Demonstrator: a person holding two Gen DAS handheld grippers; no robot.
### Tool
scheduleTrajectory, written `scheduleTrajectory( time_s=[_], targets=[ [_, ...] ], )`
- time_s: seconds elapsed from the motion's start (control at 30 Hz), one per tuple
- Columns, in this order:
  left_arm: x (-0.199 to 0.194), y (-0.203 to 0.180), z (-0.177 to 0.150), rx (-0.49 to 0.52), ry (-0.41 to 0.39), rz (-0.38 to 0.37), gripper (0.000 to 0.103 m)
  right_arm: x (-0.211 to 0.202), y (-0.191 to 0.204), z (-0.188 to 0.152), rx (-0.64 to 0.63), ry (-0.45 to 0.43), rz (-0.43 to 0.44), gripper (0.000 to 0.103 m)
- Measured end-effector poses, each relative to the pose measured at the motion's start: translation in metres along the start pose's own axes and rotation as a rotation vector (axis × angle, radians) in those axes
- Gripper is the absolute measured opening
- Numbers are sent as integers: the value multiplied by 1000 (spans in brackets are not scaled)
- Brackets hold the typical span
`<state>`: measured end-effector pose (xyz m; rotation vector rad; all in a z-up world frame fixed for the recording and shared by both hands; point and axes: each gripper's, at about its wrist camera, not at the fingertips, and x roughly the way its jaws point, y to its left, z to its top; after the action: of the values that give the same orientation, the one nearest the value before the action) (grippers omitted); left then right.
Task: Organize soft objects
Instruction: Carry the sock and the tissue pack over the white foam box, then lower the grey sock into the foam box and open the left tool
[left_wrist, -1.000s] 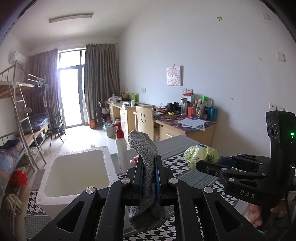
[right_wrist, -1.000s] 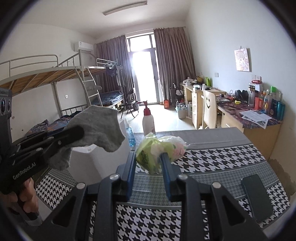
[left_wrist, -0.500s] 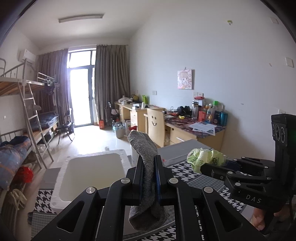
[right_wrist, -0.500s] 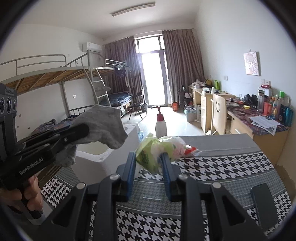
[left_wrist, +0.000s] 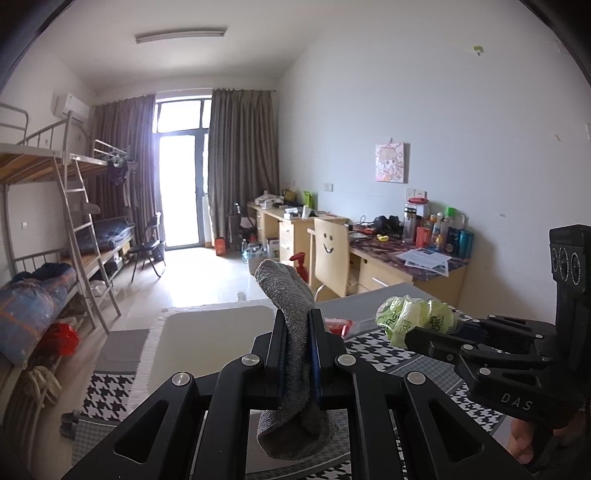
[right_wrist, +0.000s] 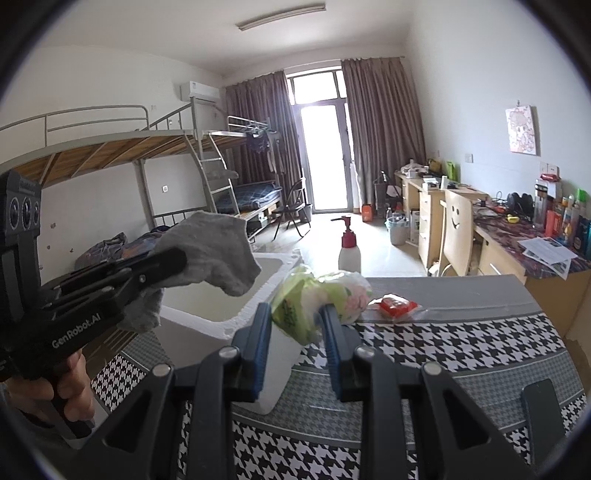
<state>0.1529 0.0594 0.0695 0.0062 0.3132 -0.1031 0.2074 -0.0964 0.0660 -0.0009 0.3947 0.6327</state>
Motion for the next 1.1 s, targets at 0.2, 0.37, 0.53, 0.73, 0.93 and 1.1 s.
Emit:
scheduleTrajectory(
  time_s=[0.2,0.37,0.53,0.73,0.93,1.1],
  targets=[
    [4,11,0,-13,3,27,11,11,7,6,-14,8,23,32],
    [9,18,-2,-21,15,44,11,18,11,11,-19,11,41,32],
    [17,25,-3,-34,28,63,11,26,15,14,-34,19,63,32],
    [24,32,-6,-48,47,69,11,34,19,17,-48,31,75,32],
    [34,40,-8,-54,71,68,11,39,21,19,-50,36,76,32],
    [41,44,-8,-62,86,69,12,43,22,19,-48,42,68,32]
  ],
)
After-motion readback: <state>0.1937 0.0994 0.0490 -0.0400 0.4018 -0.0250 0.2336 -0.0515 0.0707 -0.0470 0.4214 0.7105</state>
